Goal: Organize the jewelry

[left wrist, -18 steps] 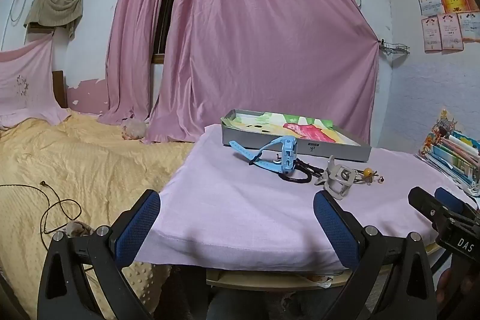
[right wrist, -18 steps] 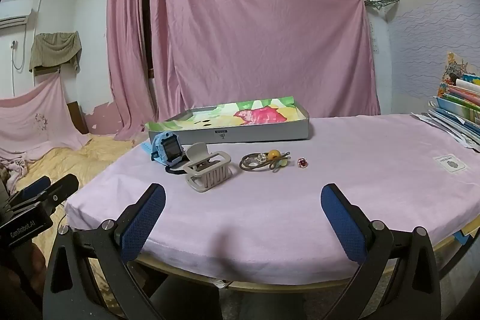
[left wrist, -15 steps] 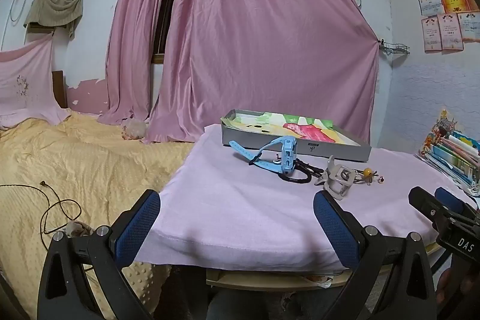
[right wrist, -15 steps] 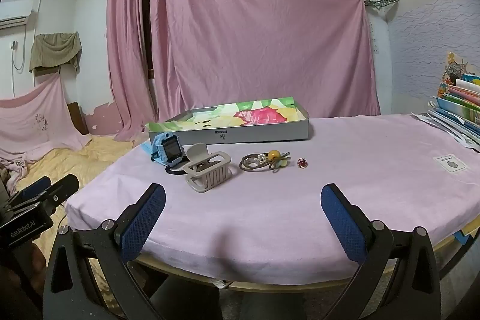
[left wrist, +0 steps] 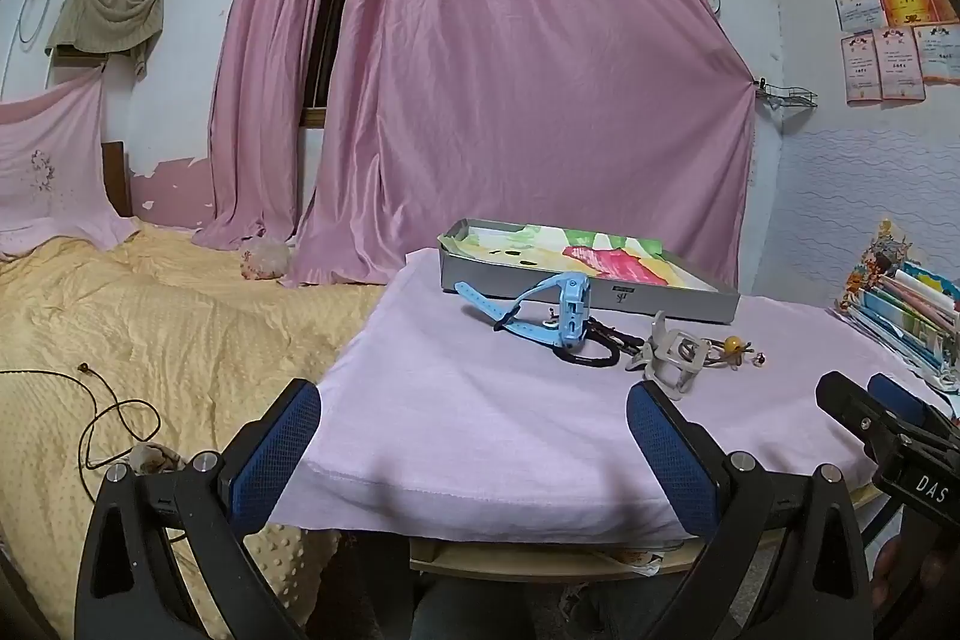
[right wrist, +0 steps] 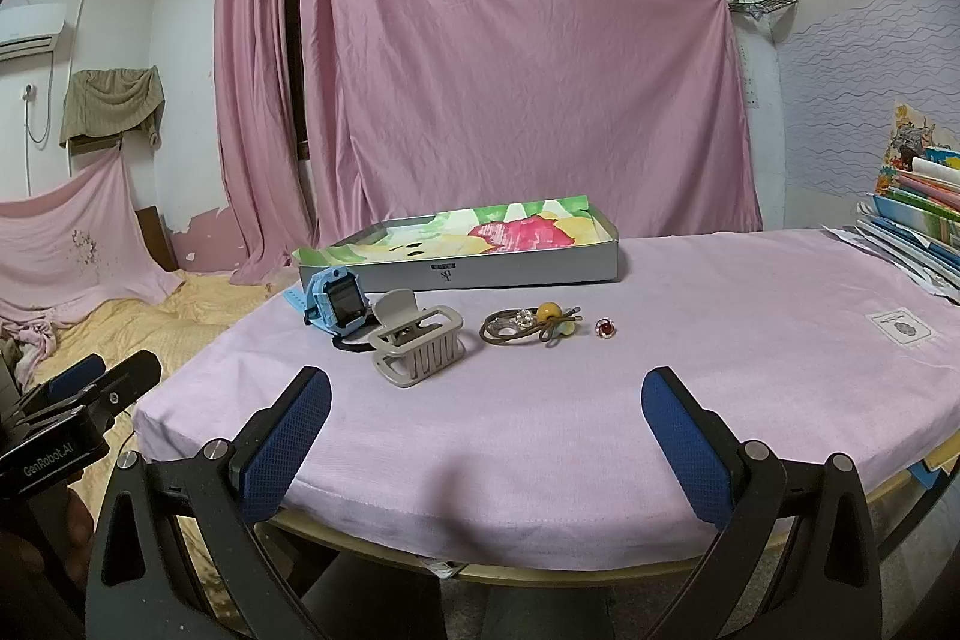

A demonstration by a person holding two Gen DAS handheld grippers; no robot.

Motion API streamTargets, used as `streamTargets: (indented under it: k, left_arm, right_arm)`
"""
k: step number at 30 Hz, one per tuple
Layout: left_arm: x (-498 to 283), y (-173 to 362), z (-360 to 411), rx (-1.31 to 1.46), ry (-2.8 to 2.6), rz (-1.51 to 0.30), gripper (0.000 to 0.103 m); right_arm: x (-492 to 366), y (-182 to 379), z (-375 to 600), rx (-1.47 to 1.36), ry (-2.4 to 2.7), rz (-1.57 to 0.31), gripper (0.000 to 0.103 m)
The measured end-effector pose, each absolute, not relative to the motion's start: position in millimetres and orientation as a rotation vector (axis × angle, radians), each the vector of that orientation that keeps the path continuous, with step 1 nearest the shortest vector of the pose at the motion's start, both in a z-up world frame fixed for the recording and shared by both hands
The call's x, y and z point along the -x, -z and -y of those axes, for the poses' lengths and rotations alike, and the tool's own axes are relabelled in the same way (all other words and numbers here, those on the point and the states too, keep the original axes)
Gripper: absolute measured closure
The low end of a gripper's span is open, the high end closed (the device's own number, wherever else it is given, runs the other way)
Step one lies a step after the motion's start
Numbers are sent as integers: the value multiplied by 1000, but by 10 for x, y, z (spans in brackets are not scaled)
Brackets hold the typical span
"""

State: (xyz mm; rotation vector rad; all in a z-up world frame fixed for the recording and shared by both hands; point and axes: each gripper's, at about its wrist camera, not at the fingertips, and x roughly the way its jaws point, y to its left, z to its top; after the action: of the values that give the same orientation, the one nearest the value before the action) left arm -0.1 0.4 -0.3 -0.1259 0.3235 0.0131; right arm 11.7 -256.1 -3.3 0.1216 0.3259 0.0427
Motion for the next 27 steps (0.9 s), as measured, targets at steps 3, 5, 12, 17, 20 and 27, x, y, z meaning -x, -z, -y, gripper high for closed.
streamTargets:
  k: [3,5,12,17,20,27]
  left_arm:
    - [2,2,-4,126,-13,-324,1]
    - [2,2,-3,126,-14,-323,1]
    - [1,2,-4,126,-12,-324,1]
    - [0,3,-4,126,-13,-325,0]
    - [1,2,-1,125,-13,-324,1]
    - [1,2,-3,125,-12,-324,0]
  right_arm:
    - [-119,33,2560,-122,-43,-325,1]
    - [-125,33,2558,-122,-43,-325,1]
    - [-112,30,2560,-124,-44,-326,1]
    - [-113,30,2561,-124,-44,-325,1]
    - [-114,31,2560,-125,-45,-325,1]
    - [-116,36,2554,-125,-44,-325,1]
